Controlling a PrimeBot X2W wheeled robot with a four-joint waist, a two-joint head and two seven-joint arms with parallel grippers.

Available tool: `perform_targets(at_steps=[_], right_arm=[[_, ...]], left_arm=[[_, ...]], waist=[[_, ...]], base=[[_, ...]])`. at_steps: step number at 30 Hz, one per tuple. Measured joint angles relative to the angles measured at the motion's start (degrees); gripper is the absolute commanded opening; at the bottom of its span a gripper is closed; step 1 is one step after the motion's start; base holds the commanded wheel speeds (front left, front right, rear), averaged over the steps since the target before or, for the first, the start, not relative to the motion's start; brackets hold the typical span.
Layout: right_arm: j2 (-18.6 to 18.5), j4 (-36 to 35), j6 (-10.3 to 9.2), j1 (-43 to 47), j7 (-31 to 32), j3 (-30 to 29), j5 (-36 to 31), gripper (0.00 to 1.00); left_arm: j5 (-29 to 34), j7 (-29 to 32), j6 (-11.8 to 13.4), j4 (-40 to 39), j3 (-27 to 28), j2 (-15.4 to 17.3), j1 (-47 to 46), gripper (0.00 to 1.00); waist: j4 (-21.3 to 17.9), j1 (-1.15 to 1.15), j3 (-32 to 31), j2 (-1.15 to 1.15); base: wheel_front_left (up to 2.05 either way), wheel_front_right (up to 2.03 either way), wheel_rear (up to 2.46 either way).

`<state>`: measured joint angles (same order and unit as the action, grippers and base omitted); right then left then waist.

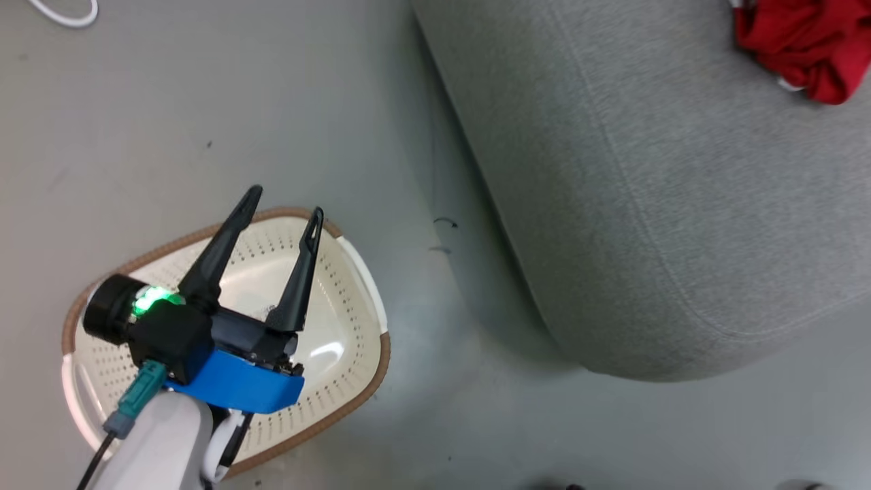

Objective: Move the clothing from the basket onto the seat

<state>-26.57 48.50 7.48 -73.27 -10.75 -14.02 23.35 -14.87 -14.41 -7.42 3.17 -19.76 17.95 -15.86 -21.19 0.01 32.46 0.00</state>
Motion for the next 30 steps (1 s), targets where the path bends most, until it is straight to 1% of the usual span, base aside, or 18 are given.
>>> perform_targets(at_steps=[5,10,15,16,17,19,23,30], right_arm=[[0.0,5.2,0.0,-1.0,-1.0,-5.7,-3.2,0.0],[1.0,10.3,0.0,0.2,-1.9,-7.8,-6.8,0.0],[1.5,16.2,0.0,2.4,-2.6,-10.8,-10.0,0.0],[1.7,16.9,0.0,2.5,-2.7,-11.3,-10.4,0.27],[2.0,17.7,0.0,2.5,-3.0,-11.7,-10.8,1.0],[2.2,19.3,0.0,2.9,-3.1,-12.0,-11.9,1.0],[2.1,20.3,0.01,3.8,-3.2,-10.5,-14.9,1.0],[1.8,21.6,0.01,6.7,-3.5,-9.8,-18.0,1.0]], left_arm=[[0.5,0.7,0.0,-3.6,-0.2,0.8,-2.0,1.0],[0.8,1.4,0.1,-6.4,-0.3,1.4,-2.8,1.0],[0.8,1.7,0.3,-7.4,-0.6,1.5,-2.9,1.0],[0.8,1.7,0.3,-7.3,-0.8,1.5,-2.9,1.0],[0.8,1.7,0.4,-7.3,-0.9,1.4,-2.9,1.0],[0.5,1.6,0.5,-6.9,-0.9,1.2,-2.9,1.0],[0.1,1.0,0.7,-6.2,-1.0,0.6,-3.1,1.0],[-0.7,-0.2,0.6,-2.8,-2.3,-1.9,-4.0,1.0]], waist=[[1.6,0.0,4.4,0.0],[2.7,0.0,8.1,0.0],[3.8,0.0,9.1,0.0],[4.0,0.0,9.1,0.0],[4.1,0.0,9.0,0.0],[4.6,-0.01,8.4,0.0],[5.1,-0.01,7.0,0.0],[6.5,-0.01,3.2,0.0]], base=[[0.0,0.0,0.0],[0.0,0.0,0.0],[0.0,0.0,0.0],[0.0,0.0,0.0],[0.0,0.0,0.0],[0.0,0.0,0.0],[0.0,0.0,0.0],[0.0,0.0,0.0]])
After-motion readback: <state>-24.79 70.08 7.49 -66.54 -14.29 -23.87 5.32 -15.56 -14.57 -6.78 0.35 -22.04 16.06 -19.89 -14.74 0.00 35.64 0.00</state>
